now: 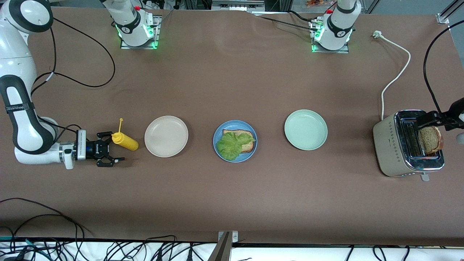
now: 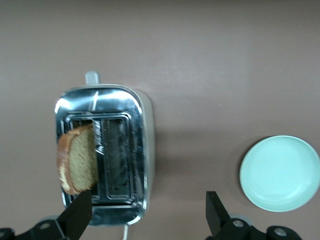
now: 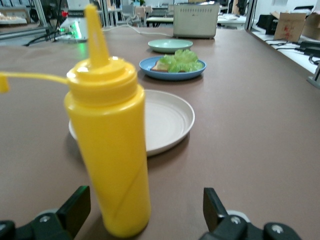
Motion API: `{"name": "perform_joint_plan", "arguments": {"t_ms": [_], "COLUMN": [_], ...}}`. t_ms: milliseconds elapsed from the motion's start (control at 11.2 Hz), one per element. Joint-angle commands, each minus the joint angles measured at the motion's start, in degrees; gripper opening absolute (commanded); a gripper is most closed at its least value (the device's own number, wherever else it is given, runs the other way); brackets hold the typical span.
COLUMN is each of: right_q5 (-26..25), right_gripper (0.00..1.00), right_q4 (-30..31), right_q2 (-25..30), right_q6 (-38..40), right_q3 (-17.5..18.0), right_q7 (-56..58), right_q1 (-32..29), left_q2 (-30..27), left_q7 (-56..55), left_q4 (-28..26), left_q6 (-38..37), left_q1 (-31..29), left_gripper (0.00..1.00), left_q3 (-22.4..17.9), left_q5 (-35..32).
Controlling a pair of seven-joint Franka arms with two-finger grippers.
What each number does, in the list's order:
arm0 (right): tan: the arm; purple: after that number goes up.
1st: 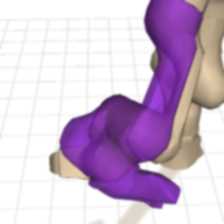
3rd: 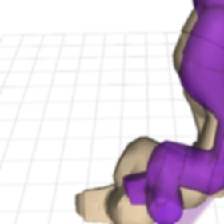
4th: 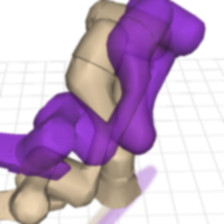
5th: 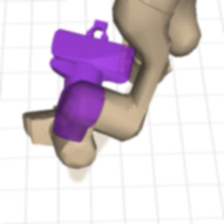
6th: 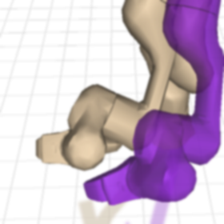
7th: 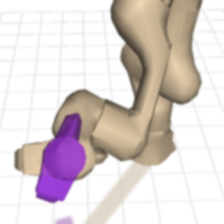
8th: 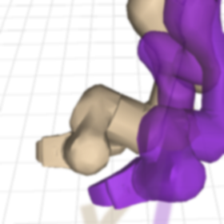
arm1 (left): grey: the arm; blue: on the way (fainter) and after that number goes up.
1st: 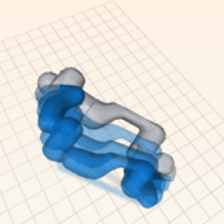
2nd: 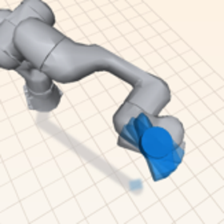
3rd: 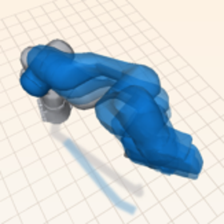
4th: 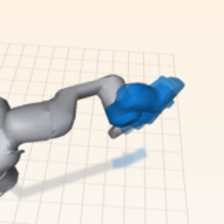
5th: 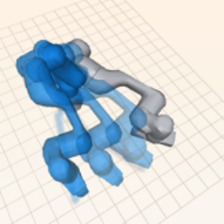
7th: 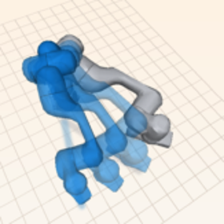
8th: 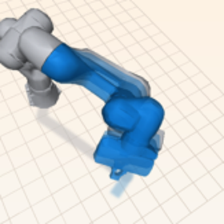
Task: Make sandwich in blue plate with both arms
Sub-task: 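Open the right gripper while the left gripper grasps the toaster bread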
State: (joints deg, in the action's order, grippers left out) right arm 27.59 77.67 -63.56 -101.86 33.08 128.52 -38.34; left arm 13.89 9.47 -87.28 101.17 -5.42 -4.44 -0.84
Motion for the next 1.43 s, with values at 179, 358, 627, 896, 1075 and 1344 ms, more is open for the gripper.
{"name": "perform_joint_plan", "arguments": {"t_ms": [179, 358, 627, 896, 1075, 1344], "right_q5": [-8.77, -11.76, -15.45, -17.92, -19.94, -21.0], "right_gripper": [1.0, 1.0, 1.0, 1.0, 1.0, 1.0], "right_q4": [-3.05, -3.05, -2.96, -2.35, -2.34, -2.34], "right_q2": [2.03, 4.49, 9.05, 14.06, 16.79, 21.09], "right_q6": [-0.09, -0.09, -0.01, 0.52, 1.92, 4.65], "right_q3": [-0.21, -0.21, -0.12, -0.03, -0.03, -0.03], "right_q7": [-5.28, -9.58, -17.66, -26.01, -32.86, -42.53], "right_q1": [-0.5, -0.5, -0.24, 0.55, 1.16, 2.22], "left_q2": [6.4, 8.6, 10.36, 11.68, 12.56, 13.09], "left_q7": [13.1, 17.4, 20.5, 21.21, 21.21, 21.21], "left_q4": [0.36, 0.01, -0.34, -1.31, -1.66, -2.45], "left_q6": [8.24, 8.87, 8.96, 9.13, 9.13, 9.05], "left_q1": [0.41, -0.12, -0.12, -0.12, -0.12, -0.12], "left_gripper": [1.0, 1.0, 1.0, 1.0, 1.0, 0.88], "left_q3": [-8.9, -11.45, -13.66, -14.28, -14.55, -14.63], "left_q5": [4.79, 9.33, 11.56, 11.56, 11.38, 11.21]}}
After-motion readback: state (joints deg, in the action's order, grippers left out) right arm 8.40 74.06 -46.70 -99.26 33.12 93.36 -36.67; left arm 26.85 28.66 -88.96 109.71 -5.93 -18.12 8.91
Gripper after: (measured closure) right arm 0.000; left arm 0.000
